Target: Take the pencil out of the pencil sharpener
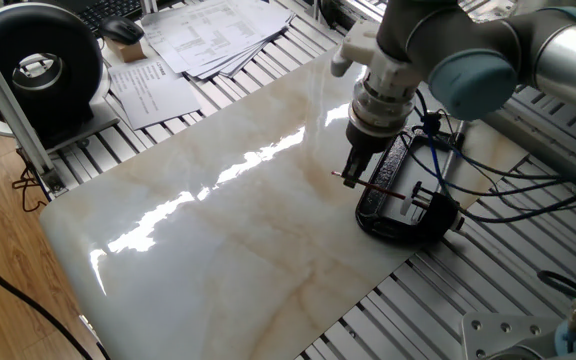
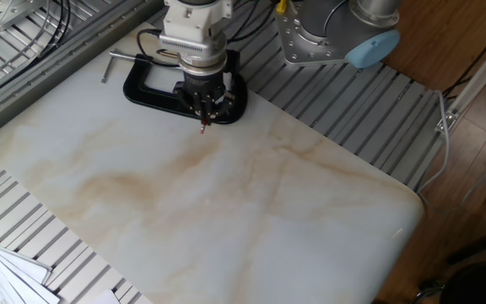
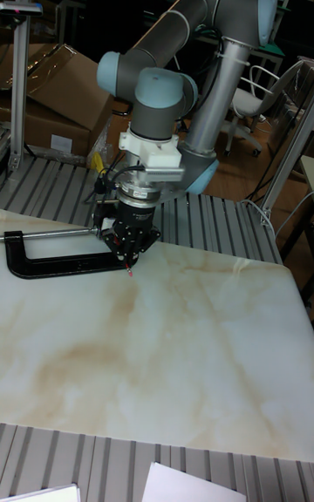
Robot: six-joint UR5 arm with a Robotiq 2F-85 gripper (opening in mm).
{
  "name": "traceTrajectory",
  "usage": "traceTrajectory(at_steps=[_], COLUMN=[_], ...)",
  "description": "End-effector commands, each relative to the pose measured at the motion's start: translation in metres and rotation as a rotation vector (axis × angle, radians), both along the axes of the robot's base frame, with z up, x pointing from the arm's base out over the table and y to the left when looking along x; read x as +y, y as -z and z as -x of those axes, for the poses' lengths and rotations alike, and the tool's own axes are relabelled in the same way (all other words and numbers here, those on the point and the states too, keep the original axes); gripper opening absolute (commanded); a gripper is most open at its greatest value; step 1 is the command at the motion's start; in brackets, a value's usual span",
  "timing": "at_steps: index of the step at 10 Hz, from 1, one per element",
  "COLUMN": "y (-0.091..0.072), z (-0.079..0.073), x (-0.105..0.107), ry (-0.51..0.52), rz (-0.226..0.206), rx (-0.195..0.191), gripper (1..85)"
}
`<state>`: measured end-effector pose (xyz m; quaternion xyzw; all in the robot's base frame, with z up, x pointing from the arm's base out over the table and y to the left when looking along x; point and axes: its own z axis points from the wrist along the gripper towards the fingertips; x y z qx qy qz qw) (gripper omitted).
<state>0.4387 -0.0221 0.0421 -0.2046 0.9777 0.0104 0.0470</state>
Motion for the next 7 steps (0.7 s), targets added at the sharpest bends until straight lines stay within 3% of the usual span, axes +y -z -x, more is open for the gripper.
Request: traceTrajectory(at_steps=[1, 3, 5, 7], y=[-0.01, -0.022, -0.032, -0.039], z=[-0.021, -0.036, -0.049, -0.059], x=[0.025, 0.043, 0.048, 0.049], ry=[0.026, 0.032, 0.027, 0.023], rz=[0.005, -0.017, -0.05, -0.044], rx=[-0.004, 0.004, 0.023, 0.025], gripper=[1.3, 1.3, 1.3, 1.3])
